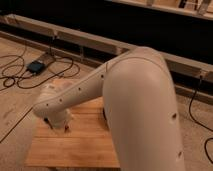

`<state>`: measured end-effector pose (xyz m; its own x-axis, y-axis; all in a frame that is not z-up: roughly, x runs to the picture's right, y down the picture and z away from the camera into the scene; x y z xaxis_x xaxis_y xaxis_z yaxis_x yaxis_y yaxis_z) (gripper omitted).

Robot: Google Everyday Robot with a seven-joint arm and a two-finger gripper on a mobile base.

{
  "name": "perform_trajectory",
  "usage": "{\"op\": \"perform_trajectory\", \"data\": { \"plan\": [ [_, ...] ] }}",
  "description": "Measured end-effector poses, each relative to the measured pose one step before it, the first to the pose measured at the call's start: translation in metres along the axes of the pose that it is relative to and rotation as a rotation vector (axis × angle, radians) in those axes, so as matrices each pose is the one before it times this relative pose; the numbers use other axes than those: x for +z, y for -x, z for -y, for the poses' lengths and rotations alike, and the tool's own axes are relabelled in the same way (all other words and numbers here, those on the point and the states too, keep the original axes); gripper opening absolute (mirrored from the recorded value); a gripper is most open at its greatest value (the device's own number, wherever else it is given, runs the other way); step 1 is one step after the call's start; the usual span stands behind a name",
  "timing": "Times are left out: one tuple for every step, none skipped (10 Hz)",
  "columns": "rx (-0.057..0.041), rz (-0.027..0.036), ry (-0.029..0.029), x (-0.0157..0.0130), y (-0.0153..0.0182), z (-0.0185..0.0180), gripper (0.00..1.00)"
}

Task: Place the pepper on the white sponge

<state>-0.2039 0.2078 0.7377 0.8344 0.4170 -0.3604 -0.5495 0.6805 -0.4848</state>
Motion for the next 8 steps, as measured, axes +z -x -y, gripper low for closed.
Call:
{"op": "perform_trajectory", "data": {
  "plan": [
    [-0.01569, -0.00079, -0.00086, 0.0073, 0.00841, -0.00454, 0.65],
    [-0.01235, 0.00016, 0.002, 0.00768, 0.01066, -0.00458, 0.65],
    [-0.00482, 0.00096, 0.00323, 0.00454, 0.00639, -0.00234, 0.65],
    [-0.00883, 0.00342, 0.0036, 0.00491, 0.00973, -0.0019, 0.65],
    [-0.00894, 0.00374, 0.00102, 0.0047, 0.00932, -0.00053, 0.65],
    [-0.00798, 0.00085, 0.00059, 0.00413, 0.0071, -0.00098, 0.65],
    [-0.00865, 0.00371, 0.00045, 0.00566, 0.01018, -0.00108, 0.65],
    [-0.00322, 0.00229, -0.00059, 0.00362, 0.00618, -0.00019, 0.65]
  ]
}}
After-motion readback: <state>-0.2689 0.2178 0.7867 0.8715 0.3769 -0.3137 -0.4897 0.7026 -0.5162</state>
